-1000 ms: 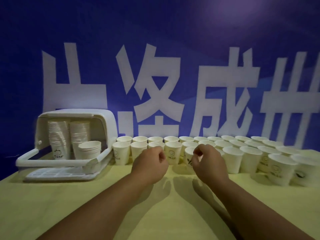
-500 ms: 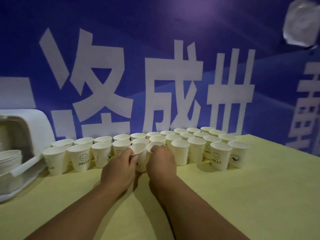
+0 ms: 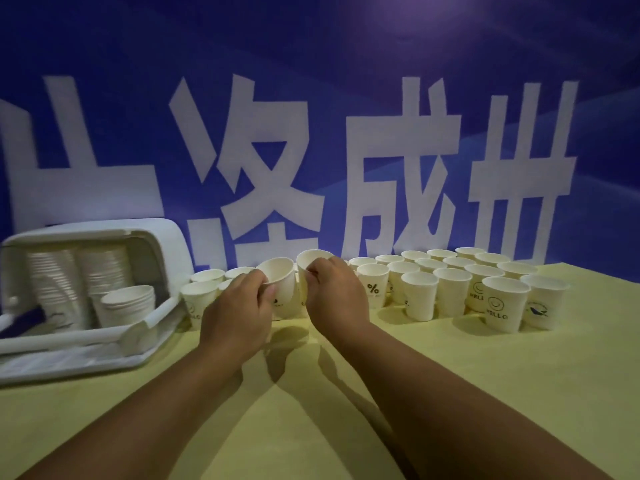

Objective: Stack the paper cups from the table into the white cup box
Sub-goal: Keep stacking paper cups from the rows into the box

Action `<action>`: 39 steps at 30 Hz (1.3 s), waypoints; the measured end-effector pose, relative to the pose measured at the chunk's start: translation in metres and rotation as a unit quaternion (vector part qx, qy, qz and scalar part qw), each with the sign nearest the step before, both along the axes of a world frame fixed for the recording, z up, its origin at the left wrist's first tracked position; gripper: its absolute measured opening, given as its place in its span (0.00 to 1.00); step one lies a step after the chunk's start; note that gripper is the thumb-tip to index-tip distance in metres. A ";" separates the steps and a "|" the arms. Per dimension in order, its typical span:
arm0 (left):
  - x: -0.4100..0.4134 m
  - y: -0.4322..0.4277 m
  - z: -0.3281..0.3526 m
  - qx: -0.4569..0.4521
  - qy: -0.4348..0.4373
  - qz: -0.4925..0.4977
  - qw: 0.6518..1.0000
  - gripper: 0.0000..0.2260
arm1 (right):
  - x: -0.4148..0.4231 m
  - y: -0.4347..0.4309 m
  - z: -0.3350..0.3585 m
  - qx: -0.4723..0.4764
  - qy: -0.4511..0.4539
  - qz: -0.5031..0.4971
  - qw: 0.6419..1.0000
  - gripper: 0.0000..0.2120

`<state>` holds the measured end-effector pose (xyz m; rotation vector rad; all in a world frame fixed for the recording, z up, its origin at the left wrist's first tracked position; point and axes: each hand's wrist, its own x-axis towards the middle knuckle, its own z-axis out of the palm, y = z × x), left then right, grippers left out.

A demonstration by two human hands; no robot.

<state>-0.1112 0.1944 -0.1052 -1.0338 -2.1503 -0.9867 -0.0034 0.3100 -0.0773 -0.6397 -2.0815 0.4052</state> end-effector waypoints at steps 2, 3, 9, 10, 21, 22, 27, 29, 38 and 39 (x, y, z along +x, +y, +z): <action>-0.013 -0.020 0.003 0.010 0.005 -0.001 1.000 0.07 | -0.014 -0.015 0.006 -0.002 0.015 0.026 1.000 0.09; -0.019 -0.030 0.005 0.014 0.008 0.004 1.000 0.07 | -0.022 -0.023 0.009 -0.003 0.023 0.038 0.999 0.09; -0.057 -0.090 0.024 0.014 0.054 0.066 0.996 0.10 | -0.077 -0.067 0.021 -0.003 0.064 0.092 0.994 0.08; -0.065 -0.100 0.026 0.015 0.064 0.075 0.995 0.10 | -0.086 -0.074 0.022 0.000 0.075 0.099 0.992 0.08; -0.131 -0.167 0.021 0.155 0.052 0.141 0.976 0.09 | -0.169 -0.133 0.031 -0.068 0.182 0.171 0.966 0.08; -0.135 -0.169 0.019 0.144 0.048 0.146 0.978 0.09 | -0.175 -0.135 0.029 -0.080 0.191 0.169 0.964 0.08; -0.145 -0.173 0.016 0.045 0.039 0.174 0.983 0.07 | -0.187 -0.136 0.016 -0.100 0.222 0.178 0.953 0.03; -0.149 -0.174 0.018 0.006 0.014 0.183 0.983 0.07 | -0.188 -0.133 0.016 -0.107 0.223 0.184 0.951 0.03; -0.143 -0.175 0.012 -0.082 -0.075 0.094 0.989 0.05 | -0.187 -0.139 0.021 -0.083 0.220 0.249 0.940 0.04; -0.141 -0.173 0.013 -0.065 -0.080 0.090 0.991 0.04 | -0.188 -0.141 0.020 -0.077 0.210 0.262 0.939 0.03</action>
